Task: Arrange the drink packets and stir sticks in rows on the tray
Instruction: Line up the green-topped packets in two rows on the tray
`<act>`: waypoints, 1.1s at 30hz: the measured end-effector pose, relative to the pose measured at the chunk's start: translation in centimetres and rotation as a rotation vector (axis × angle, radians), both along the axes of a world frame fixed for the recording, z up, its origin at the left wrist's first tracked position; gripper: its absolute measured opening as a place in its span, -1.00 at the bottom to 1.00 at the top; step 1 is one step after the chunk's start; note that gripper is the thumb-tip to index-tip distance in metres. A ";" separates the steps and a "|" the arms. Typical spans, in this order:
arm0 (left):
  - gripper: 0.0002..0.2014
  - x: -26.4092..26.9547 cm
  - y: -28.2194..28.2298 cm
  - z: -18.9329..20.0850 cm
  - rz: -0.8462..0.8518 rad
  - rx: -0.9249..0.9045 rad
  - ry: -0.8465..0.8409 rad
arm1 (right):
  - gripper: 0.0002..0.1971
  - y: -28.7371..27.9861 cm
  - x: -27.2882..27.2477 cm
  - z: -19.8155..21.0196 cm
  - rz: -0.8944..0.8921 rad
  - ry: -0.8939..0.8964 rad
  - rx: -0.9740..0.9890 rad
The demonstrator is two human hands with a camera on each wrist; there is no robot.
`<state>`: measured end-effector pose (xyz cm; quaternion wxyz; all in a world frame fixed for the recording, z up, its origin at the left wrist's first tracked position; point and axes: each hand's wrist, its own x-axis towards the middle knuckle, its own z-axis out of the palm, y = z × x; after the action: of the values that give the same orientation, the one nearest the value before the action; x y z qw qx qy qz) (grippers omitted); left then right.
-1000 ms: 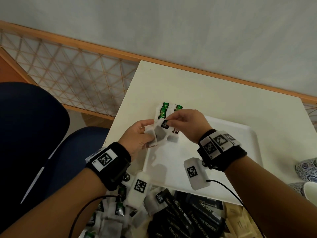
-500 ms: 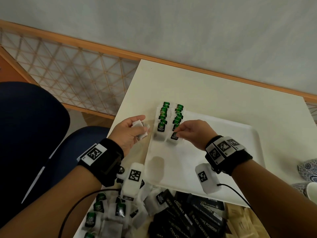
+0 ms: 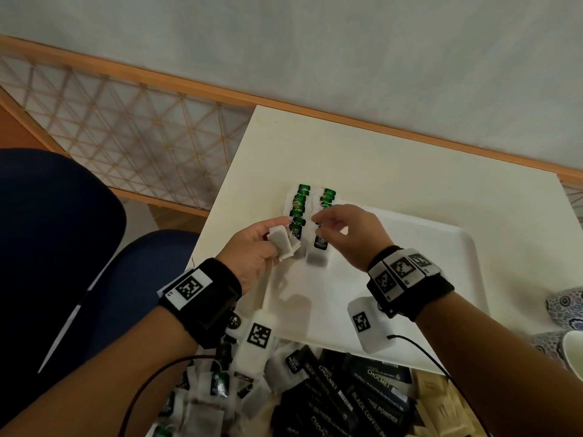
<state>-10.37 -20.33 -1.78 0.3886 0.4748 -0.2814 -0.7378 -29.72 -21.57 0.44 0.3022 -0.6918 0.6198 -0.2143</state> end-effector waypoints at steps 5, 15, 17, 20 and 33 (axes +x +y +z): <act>-0.56 -0.6 0.4 0.2 -0.018 -0.028 0.020 | -0.70 1.5 2.4 1.2 0.087 -0.021 0.062; -0.69 -0.1 1.3 0.0 -0.005 -0.062 -0.080 | -0.81 1.3 2.4 0.6 -0.046 -0.228 0.208; -0.74 -0.2 1.4 0.2 -0.014 -0.070 -0.091 | -0.77 1.4 2.5 0.7 -0.021 -0.228 0.248; -0.78 -0.4 1.4 0.5 -0.031 -0.073 -0.104 | -0.86 1.5 2.6 0.6 -0.046 -0.252 0.242; -0.74 -0.6 1.0 0.7 -0.082 0.114 -0.056 | -0.87 1.6 1.9 1.2 -0.225 -0.805 0.353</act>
<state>-10.94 -19.30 -1.07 0.3226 0.5048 -0.2690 -0.7541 -27.86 -19.98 1.60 0.6072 -0.4198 0.5514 -0.3887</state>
